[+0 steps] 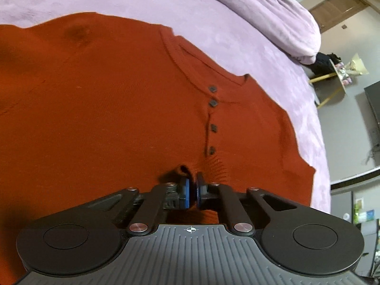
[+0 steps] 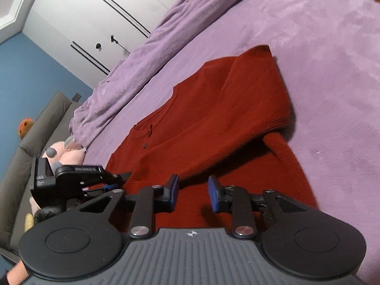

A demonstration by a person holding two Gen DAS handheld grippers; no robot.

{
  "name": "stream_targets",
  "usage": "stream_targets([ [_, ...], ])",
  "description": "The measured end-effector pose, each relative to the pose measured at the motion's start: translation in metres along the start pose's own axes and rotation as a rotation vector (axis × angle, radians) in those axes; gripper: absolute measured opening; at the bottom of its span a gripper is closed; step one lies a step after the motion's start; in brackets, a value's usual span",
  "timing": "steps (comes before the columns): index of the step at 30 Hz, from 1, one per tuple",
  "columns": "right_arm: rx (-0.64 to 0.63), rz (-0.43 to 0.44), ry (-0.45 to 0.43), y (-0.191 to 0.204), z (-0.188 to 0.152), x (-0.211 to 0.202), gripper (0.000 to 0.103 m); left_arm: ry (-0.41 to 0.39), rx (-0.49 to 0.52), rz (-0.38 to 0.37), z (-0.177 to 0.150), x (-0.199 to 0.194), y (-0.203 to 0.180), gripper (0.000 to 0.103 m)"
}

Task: Fold small clothes
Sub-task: 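Grasp the cardigan body edge with the left tool while the right holds the sleeve, then fold the sleeve and side across the body with both tools, then open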

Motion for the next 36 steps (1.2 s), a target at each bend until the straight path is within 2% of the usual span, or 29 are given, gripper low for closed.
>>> stream_targets([
  [2,0.020,-0.004,0.007,-0.003,0.002,0.006,0.025,-0.052,0.034,-0.007,0.009,-0.014,-0.008,0.006],
  [5,0.062,-0.006,0.007,-0.009,0.007,0.013,0.025,-0.136,0.028,-0.118,0.028,-0.056,-0.026,0.005],
  [7,0.094,-0.009,0.001,-0.013,0.013,0.019,0.026,-0.208,0.052,-0.151,0.041,-0.084,-0.032,0.005],
  [10,0.148,-0.004,-0.016,-0.019,0.023,0.029,0.026,-0.303,0.078,-0.119,0.059,-0.118,-0.023,0.005],
  [13,0.182,-0.007,-0.027,-0.022,0.030,0.039,0.026,-0.366,0.090,-0.042,0.070,-0.135,0.000,0.005],
  [20,0.187,-0.054,-0.059,-0.026,0.047,0.054,0.026,-0.350,0.039,0.070,0.069,-0.129,0.057,0.005],
  [24,0.166,-0.093,-0.069,-0.030,0.056,0.061,0.025,-0.336,0.021,0.088,0.072,-0.120,0.066,0.005],
  [25,0.157,-0.103,-0.069,-0.031,0.058,0.063,0.019,-0.338,0.031,0.097,0.074,-0.118,0.066,0.005],
  [26,0.136,-0.118,-0.067,-0.030,0.060,0.064,0.008,-0.346,0.050,0.110,0.074,-0.118,0.065,0.005],
  [28,0.054,-0.187,-0.075,-0.028,0.063,0.065,0.004,-0.362,0.092,0.113,0.075,-0.114,0.055,0.005],
  [31,-0.100,-0.327,-0.150,-0.021,0.072,0.055,0.003,-0.392,0.161,0.104,0.076,-0.109,0.037,0.005],
  [34,-0.223,-0.498,-0.203,-0.024,0.074,0.048,0.000,-0.403,0.245,0.179,0.077,-0.094,0.032,0.006],
  [35,-0.248,-0.525,-0.187,-0.027,0.073,0.049,0.000,-0.389,0.254,0.199,0.076,-0.087,0.034,0.006],
  [36,-0.228,-0.489,-0.151,-0.029,0.071,0.052,0.000,-0.380,0.260,0.212,0.074,-0.081,0.037,0.006],
])
Point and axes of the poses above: each gripper's, at about its wrist camera, not at the fingertips, and x roughly the way its jaws point, y to its left, z to its top, the point moved 9 cm from there along x, roughly the way its jaws point, and after that the axes turned 5 degrees about -x, right-handed, at the moved point
